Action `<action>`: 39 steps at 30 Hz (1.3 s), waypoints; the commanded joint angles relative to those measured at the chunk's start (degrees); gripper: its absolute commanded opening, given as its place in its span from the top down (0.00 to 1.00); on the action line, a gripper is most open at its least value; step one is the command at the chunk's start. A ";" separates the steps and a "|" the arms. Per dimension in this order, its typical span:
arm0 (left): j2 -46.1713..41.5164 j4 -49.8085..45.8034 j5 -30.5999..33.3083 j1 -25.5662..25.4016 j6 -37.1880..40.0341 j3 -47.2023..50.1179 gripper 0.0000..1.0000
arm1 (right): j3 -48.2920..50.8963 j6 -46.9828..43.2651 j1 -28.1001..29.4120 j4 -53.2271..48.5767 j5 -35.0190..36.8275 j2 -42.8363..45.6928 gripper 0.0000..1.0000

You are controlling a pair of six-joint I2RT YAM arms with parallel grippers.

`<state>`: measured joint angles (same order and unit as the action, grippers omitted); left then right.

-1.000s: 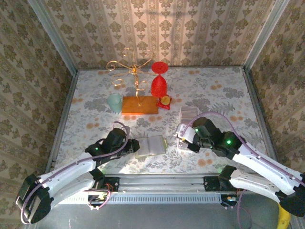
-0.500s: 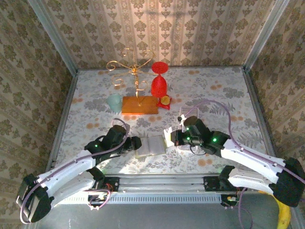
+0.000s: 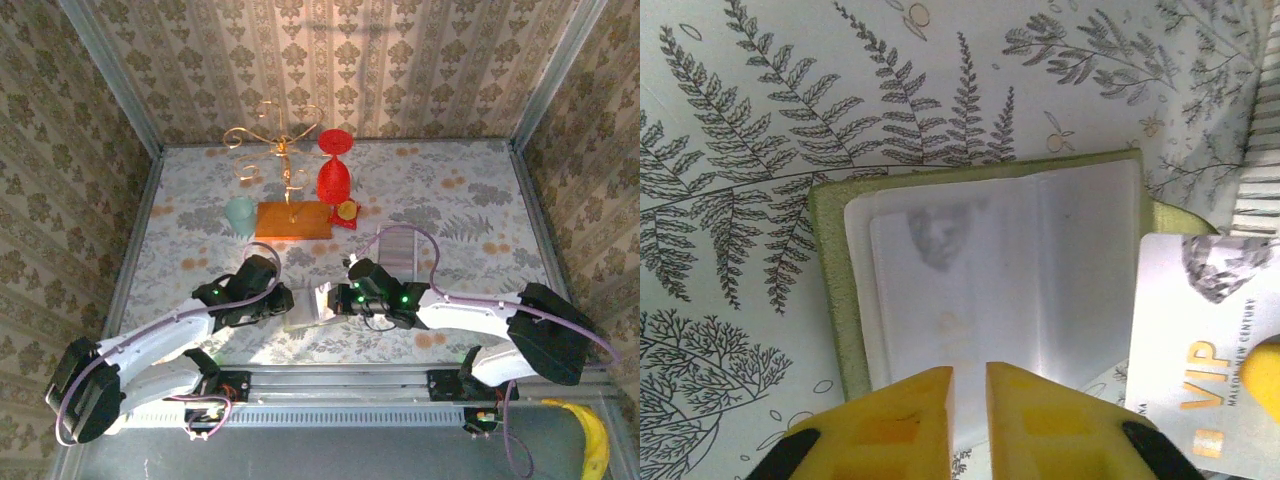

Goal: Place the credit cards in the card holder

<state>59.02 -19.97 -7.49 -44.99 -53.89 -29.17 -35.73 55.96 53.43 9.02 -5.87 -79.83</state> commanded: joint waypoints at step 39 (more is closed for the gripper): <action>6.54 4.61 0.98 -2.19 -1.39 5.75 0.99 | 1.40 8.05 2.47 11.26 8.77 -6.99 1.00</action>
<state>65.93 -14.31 -7.22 -46.59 -54.46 -24.34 -35.59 63.31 55.42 19.57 -0.75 -89.12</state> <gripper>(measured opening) 0.051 0.046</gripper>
